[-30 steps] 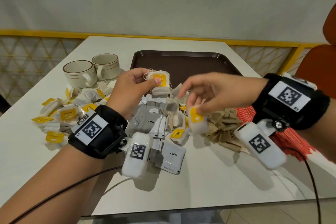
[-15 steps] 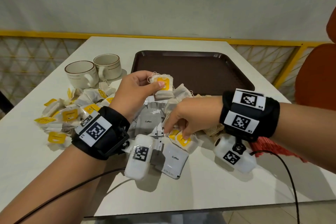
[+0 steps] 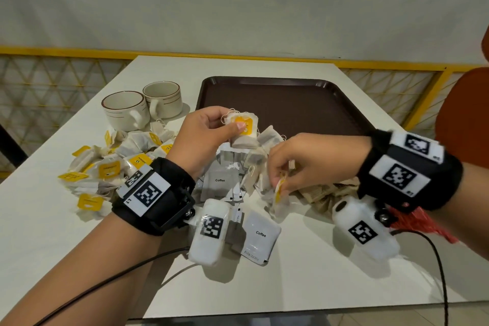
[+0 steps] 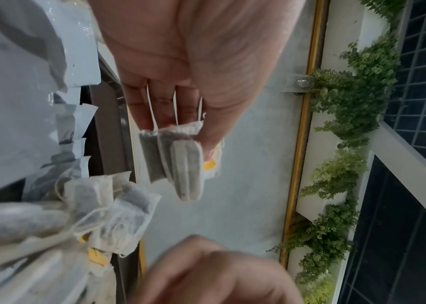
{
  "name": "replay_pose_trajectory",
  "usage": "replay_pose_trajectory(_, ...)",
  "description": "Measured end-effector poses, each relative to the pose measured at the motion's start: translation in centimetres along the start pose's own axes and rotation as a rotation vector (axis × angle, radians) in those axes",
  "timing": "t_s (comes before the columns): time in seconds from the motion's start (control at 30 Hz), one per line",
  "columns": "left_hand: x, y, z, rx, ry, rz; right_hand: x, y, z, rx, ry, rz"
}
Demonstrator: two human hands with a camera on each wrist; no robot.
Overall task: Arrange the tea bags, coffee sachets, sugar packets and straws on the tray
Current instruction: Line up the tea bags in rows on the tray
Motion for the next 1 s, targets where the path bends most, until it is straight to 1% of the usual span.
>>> replay_pose_trajectory(0.07, 0.1, 0.0, 0.0, 0.002, -0.001, 0.004, 0.2, -1.5, 1.2, -0.103, -0.016, -0.180)
replay_pose_trajectory(0.13, 0.2, 0.0, 0.0, 0.006, -0.001, 0.005, 0.4, -2.7, 2.1, -0.108, -0.029, -0.390)
replay_pose_trajectory(0.2, 0.2, 0.0, 0.0, 0.007, -0.001, -0.002, 0.9, -3.3, 2.2, -0.083, -0.061, -0.491)
replay_pose_trajectory(0.27, 0.1, 0.2, 0.1, 0.014, 0.001, -0.002, 1.2, -3.6, 1.8, -0.120, -0.094, -0.559)
replay_pose_trajectory(0.33, 0.0, 0.4, 0.3, 0.029, 0.015, 0.000, 1.2, -3.9, 1.1, -0.184, -0.094, -0.627)
replay_pose_trajectory(0.4, 0.0, 0.5, 0.3, 0.040, 0.021, -0.005, 0.9, -4.1, 0.3, -0.272, -0.050, -0.597)
replay_pose_trajectory(0.5, 0.0, 0.6, 0.3, 0.048, 0.008, 0.026, 0.2, -4.1, -0.9, -0.434, 0.047, -0.380)
replay_pose_trajectory(0.57, -0.1, 0.5, 0.3, 0.066, 0.005, 0.061, 0.0, -3.8, -1.4, -0.491, 0.086, -0.354)
replay_pose_trajectory(0.67, -0.2, 0.3, 0.3, 0.089, 0.000, 0.096, -0.1, -3.6, -1.8, -0.502, 0.087, -0.401)
replay_pose_trajectory(0.83, -0.5, 0.5, 0.3, 0.078, -0.034, 0.167, -0.2, -4.0, -2.0, -0.536, 0.087, -0.510)
replay_pose_trajectory(0.9, -0.6, 0.5, 0.3, 0.088, -0.029, 0.147, -0.3, -3.9, -2.1, -0.546, 0.090, -0.541)
replay_pose_trajectory(1.0, -0.5, 0.3, 0.2, 0.091, -0.021, 0.060, -0.7, -3.6, -2.1, -0.546, 0.094, -0.629)
Point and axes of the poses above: each hand's wrist, its own z-axis away from the middle knuckle, its own y-axis out of the palm, x = y × z, the point moved 3 cm from there along -z, towards the middle knuckle, and after that the axes turned 1 degree about x, right-handed, at the moved point
